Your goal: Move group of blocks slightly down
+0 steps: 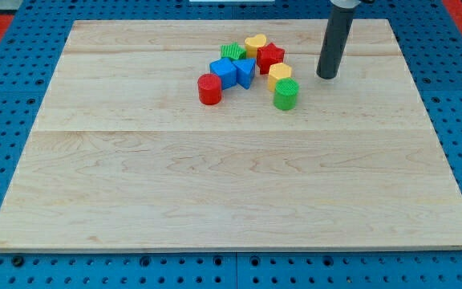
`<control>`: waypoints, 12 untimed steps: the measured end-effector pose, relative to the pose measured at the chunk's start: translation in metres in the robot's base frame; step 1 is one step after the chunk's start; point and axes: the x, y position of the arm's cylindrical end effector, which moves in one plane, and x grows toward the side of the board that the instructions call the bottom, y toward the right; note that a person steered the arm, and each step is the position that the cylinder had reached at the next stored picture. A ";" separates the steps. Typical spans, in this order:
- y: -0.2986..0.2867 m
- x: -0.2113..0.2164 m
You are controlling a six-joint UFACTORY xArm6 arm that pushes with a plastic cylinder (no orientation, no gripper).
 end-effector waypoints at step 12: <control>-0.099 -0.063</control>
